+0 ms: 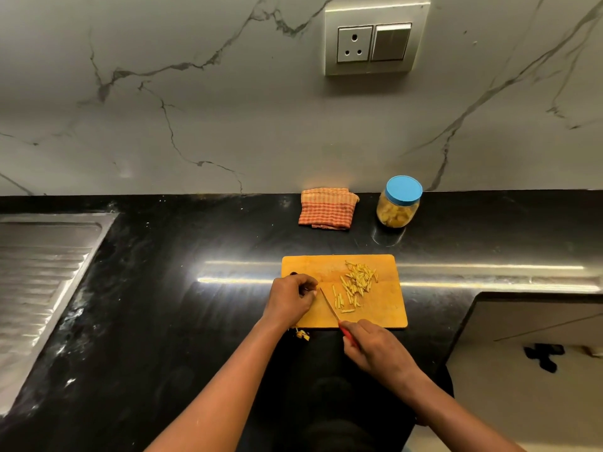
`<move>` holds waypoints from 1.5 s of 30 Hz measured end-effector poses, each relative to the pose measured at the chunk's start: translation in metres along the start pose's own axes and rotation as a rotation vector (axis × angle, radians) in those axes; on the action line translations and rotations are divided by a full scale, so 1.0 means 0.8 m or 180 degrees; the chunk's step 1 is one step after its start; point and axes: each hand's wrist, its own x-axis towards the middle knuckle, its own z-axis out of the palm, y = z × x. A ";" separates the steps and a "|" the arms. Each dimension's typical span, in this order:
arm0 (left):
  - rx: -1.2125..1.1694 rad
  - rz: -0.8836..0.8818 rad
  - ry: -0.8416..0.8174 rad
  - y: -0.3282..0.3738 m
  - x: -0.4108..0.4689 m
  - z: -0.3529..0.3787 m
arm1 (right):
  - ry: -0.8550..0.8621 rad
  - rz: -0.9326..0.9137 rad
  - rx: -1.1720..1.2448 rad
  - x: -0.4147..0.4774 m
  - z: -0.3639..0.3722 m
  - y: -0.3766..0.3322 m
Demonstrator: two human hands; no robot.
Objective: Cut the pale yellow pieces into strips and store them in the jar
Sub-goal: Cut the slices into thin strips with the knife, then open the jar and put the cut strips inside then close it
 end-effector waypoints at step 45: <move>-0.0412 0.0425 0.0178 0.069 0.086 0.007 | 0.0814 0.0776 -0.0365 0.163 -0.134 0.037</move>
